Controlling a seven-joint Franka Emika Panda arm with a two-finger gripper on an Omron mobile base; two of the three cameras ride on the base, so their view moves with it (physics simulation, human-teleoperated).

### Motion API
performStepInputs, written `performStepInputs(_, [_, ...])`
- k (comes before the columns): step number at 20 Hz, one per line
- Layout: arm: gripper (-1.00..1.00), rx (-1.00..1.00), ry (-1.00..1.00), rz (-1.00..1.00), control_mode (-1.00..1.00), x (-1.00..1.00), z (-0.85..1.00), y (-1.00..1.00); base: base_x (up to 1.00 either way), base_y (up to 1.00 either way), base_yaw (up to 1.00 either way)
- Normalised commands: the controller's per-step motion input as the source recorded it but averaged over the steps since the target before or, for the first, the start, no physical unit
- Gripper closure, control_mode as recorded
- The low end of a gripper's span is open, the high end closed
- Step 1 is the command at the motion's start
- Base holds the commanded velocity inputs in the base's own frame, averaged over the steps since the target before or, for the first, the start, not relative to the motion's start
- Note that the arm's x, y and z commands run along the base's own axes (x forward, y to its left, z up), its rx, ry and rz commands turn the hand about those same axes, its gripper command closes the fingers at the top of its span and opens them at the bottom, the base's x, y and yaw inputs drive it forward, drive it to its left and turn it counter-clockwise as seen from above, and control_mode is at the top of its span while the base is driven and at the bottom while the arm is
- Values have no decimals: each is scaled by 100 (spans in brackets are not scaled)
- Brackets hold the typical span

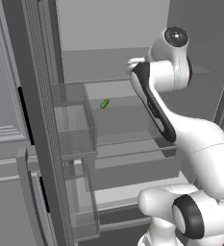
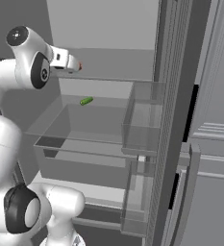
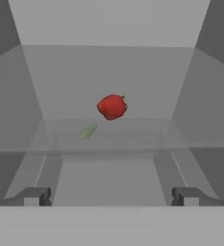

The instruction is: Take the strawberry from the fridge and place it on top of the pancake, located on the dining counter.

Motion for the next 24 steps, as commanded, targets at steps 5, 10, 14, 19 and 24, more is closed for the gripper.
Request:
performStepInputs(5, [-100, 0, 0, 0, -100, 35, -9, 0, 0, 0, 0])
performStepInputs(10, [-100, 0, 0, 0, -100, 34, -18, 0, 0, 0, 0])
performStepInputs(14, [-100, 0, 0, 0, -100, 46, -8, -7, 0, 0, 0])
performStepInputs(19, [-100, 0, 0, 1, -100, 45, -8, -6, 0, 0, 0])
performStepInputs(24, [-100, 0, 0, 0, -100, 36, -7, -1, 0, 0, 0])
